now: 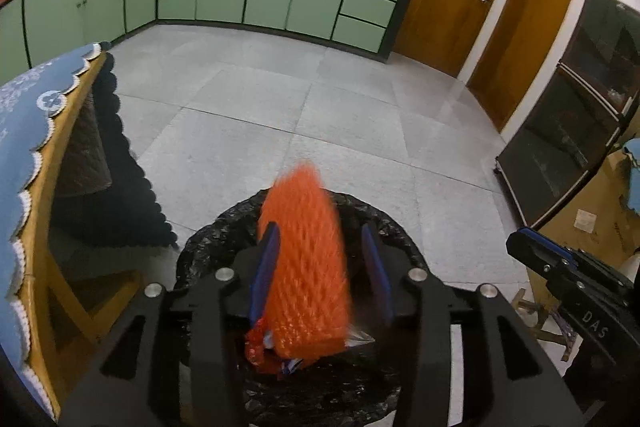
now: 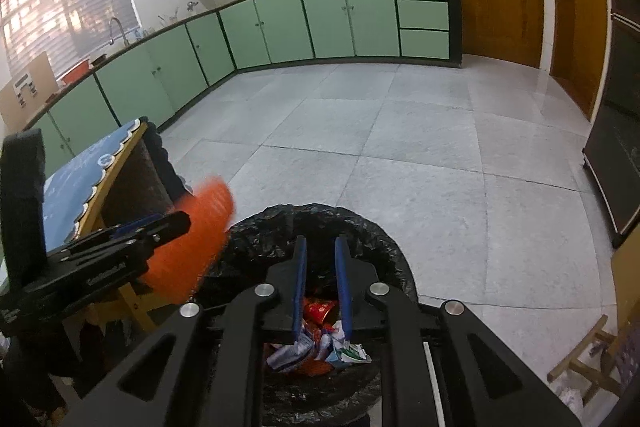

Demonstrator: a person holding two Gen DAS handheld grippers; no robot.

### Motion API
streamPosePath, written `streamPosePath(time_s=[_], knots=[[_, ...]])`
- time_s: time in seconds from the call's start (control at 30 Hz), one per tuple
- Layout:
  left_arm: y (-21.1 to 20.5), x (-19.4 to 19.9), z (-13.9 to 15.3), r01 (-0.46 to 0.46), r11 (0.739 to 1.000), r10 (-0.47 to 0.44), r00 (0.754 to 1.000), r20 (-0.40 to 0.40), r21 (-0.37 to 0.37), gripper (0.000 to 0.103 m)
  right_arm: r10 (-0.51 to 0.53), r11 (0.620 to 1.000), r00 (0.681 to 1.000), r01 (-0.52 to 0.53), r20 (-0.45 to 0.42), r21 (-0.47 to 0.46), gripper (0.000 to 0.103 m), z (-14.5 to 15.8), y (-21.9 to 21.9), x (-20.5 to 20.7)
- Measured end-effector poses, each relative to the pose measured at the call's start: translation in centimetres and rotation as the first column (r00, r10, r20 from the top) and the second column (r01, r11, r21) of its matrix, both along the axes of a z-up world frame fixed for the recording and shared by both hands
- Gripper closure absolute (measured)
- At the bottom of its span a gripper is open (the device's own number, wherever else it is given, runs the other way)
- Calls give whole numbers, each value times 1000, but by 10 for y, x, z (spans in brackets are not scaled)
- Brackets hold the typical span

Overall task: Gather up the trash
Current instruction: 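Carry the mesh net and wrapper to the black bin and release them, then return both tools to the table over the last trash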

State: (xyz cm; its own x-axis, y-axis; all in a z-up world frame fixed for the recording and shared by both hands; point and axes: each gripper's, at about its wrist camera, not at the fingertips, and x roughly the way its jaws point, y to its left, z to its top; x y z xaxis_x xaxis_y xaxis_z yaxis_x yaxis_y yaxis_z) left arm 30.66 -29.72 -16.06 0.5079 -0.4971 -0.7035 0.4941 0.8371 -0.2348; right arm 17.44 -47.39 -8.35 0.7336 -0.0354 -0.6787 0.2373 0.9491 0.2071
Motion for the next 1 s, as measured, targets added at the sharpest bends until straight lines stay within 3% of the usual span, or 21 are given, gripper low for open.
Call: streamPosePath(time_s=[0.1, 0.33, 0.4, 0.53, 0.57, 0.63, 0.77, 0.87, 1.0], knots=[[-3, -2, 2, 16, 1000, -16, 1000, 4, -8, 42, -8, 1000, 1000, 8, 12, -2, 85, 6, 2, -4], [16, -16, 32, -6, 999, 8, 999, 40, -52, 42, 2, 1000, 999, -2, 49, -7, 84, 23, 14, -12], [28, -23, 48, -27, 998, 32, 997, 71, -62, 42, 7, 1000, 998, -6, 66, -11, 80, 32, 20, -16], [67, -48, 86, -85, 992, 98, 984, 146, -94, 41, 20, 1000, 993, -19, 118, -17, 50, 56, 42, -32], [81, -57, 96, -99, 990, 115, 979, 167, -102, 37, 23, 1000, 991, -21, 129, -20, 40, 60, 48, -36], [109, -77, 113, -130, 986, 149, 964, 221, -100, 31, 34, 999, 987, -31, 157, -24, 29, 73, 61, -44], [163, -109, 134, -193, 978, 207, 937, 283, -77, 22, 88, 996, 974, -85, 208, -22, 15, 97, 100, -61], [214, -129, 145, -274, 960, 279, 911, 305, -58, 20, 153, 988, 960, -153, 235, -20, 9, 109, 135, -71], [279, -156, 154, -405, 914, 383, 850, 361, -16, 20, 256, 965, 934, -262, 248, -9, 8, 115, 189, -78]])
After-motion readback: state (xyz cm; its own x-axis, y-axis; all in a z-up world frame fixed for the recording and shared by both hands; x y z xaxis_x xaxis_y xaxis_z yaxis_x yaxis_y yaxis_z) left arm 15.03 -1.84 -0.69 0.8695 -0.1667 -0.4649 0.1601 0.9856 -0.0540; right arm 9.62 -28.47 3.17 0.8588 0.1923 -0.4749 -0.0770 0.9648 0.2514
